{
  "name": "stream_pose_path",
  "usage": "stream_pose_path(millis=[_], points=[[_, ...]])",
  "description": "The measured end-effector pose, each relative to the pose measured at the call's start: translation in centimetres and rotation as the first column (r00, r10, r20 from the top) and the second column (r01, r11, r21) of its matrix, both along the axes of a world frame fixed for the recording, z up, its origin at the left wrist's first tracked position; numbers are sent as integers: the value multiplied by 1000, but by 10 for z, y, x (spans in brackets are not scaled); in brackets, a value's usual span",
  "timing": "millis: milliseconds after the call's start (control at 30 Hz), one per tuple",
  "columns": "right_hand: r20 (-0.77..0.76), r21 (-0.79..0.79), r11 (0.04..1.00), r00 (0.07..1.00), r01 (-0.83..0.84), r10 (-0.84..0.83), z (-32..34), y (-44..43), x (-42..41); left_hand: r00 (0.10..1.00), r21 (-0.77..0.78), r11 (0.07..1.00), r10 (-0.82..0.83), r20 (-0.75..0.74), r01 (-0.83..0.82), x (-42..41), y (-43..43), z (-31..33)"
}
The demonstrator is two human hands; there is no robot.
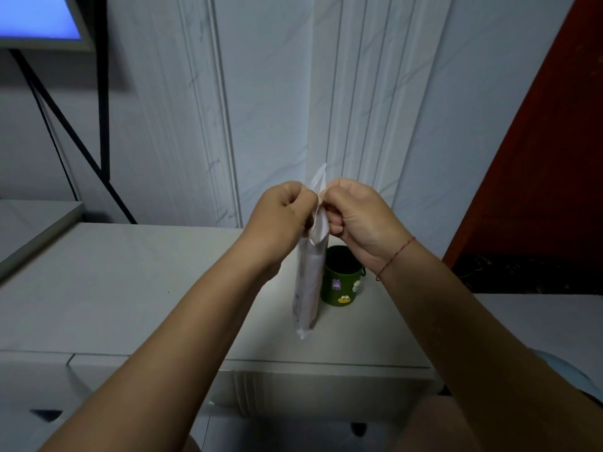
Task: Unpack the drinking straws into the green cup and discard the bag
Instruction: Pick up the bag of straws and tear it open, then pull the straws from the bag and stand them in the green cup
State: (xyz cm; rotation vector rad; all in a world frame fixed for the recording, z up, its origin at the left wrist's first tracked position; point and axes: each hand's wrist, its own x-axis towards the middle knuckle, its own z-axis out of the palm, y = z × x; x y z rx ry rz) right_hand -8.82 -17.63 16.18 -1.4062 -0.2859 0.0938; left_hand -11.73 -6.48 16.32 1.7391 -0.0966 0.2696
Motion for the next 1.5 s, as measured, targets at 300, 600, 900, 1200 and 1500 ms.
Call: stream_pose_path(millis=[300, 600, 900, 1200, 1500], points=[[73, -300, 923, 970, 243, -232, 8, -41, 2, 980, 28, 981, 190, 64, -192, 5, 20, 3], [-70, -527, 850, 995, 25, -72, 30, -48, -10, 966, 383, 915, 30, 255, -129, -9, -15, 20], [-16, -381, 922, 996, 75, -87, 2, -57, -8, 894, 430, 814, 226, 387, -391, -2, -4, 13], [-280, 237, 956, 954, 175, -106, -51, -51, 0, 886, -545, 838, -276, -373, 32, -45, -42, -84], [-262, 143, 988, 965, 51, -12, -88, -57, -3, 946, -967, 193, -245, -211, -165, -5, -5, -99]])
